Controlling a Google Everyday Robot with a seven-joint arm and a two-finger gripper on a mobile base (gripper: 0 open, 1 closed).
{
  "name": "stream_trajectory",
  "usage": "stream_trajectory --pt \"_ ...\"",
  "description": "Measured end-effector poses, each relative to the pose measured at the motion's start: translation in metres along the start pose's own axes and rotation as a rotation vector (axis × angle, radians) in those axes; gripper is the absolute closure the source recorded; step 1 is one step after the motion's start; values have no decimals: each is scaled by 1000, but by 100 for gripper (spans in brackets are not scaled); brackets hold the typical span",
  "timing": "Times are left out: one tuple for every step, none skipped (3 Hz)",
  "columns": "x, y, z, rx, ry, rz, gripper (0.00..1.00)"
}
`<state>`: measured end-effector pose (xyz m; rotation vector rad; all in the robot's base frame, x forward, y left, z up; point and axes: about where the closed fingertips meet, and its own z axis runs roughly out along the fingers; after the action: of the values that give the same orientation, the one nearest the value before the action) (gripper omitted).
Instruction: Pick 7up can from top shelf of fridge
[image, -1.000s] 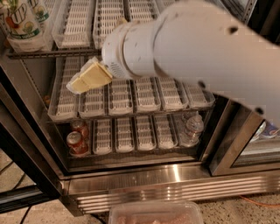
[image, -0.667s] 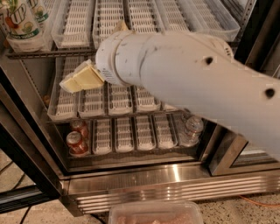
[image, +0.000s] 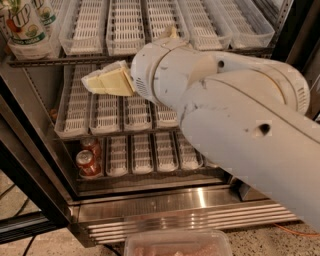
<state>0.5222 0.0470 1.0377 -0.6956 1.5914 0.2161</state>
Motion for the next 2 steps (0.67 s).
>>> stream_trajectory --pt "0 0 0 0 0 0 0" --pt "-9 31 7 -43 -28 23 0"
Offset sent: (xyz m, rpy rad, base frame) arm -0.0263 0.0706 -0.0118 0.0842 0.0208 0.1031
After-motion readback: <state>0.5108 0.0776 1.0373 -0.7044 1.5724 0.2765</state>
